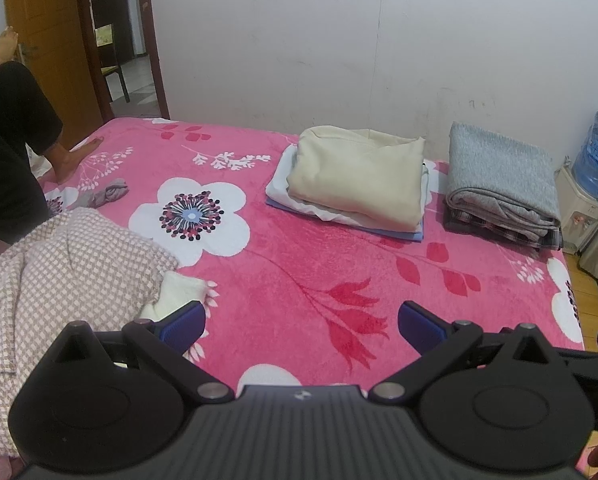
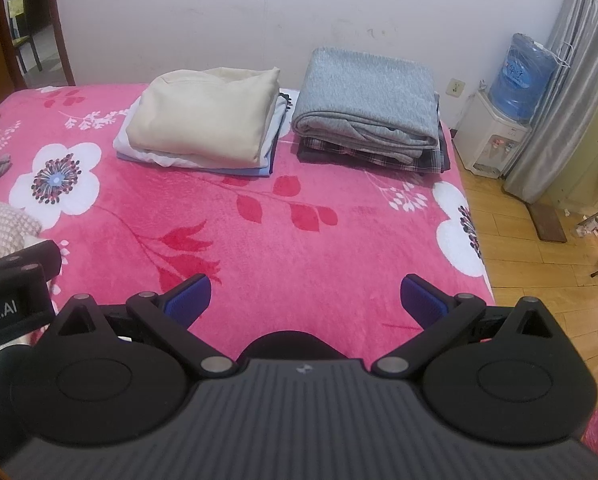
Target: Fold clothes
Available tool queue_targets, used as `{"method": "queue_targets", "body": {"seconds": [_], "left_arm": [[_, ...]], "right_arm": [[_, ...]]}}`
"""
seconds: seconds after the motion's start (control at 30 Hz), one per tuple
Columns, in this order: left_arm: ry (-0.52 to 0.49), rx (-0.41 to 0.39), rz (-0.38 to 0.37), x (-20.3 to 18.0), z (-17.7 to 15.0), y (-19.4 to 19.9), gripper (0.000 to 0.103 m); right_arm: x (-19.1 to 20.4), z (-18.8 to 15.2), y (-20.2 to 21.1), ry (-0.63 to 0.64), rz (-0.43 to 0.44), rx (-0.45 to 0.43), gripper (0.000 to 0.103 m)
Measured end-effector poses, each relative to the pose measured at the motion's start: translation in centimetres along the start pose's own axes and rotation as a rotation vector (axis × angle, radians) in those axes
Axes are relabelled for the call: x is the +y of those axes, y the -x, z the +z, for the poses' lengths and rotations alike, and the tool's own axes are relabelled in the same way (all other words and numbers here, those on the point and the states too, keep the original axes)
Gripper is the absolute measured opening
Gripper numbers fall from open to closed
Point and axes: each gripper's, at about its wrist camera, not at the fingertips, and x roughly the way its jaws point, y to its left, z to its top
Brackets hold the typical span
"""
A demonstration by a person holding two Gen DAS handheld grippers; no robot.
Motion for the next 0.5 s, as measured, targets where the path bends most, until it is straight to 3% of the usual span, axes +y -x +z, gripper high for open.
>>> {"method": "queue_targets", "body": {"seconds": [0.5], "left_arm": [[-0.007, 0.005, -0.006, -0.27, -0.12, -0.06, 0.103]], "right_arm": [[-0.24, -0.16, -0.05, -0.006, -0.006, 0.005, 0.101]]}}
